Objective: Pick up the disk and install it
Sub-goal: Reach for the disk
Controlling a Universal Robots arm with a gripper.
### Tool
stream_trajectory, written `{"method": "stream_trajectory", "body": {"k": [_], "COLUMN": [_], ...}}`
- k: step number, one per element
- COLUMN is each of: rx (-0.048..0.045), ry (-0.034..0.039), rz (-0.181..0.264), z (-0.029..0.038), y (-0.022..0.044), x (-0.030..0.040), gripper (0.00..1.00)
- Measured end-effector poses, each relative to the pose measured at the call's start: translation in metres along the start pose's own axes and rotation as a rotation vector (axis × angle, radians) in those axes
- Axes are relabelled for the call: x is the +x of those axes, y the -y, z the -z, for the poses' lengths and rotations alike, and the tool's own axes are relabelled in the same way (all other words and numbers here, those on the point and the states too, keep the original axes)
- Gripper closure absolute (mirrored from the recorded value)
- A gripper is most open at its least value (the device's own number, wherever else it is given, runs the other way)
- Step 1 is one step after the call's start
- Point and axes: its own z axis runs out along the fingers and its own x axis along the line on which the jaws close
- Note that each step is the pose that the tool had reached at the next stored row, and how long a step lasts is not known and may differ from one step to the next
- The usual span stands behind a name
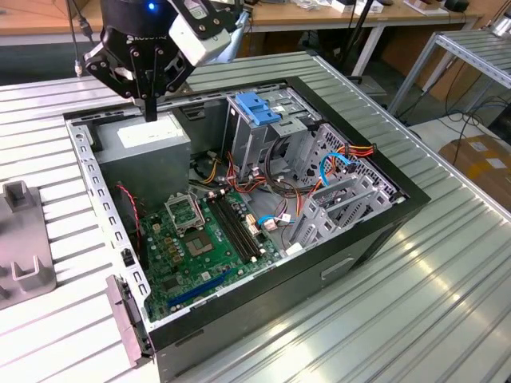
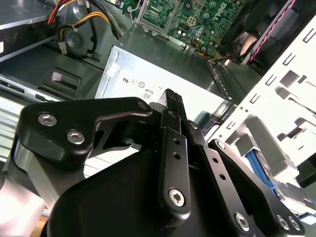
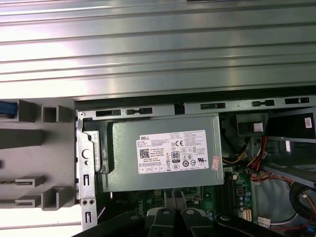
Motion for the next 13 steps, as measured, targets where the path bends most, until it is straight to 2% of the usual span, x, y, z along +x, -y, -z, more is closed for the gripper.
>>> {"method": "stream_trajectory", "body": {"k": [13], "rx": [-0.0001], "ry": [0.0], "rz": [0.0], "z": [0.0001], "y": [0.0004], "x": [0.0045], "gripper": [0.9]}}
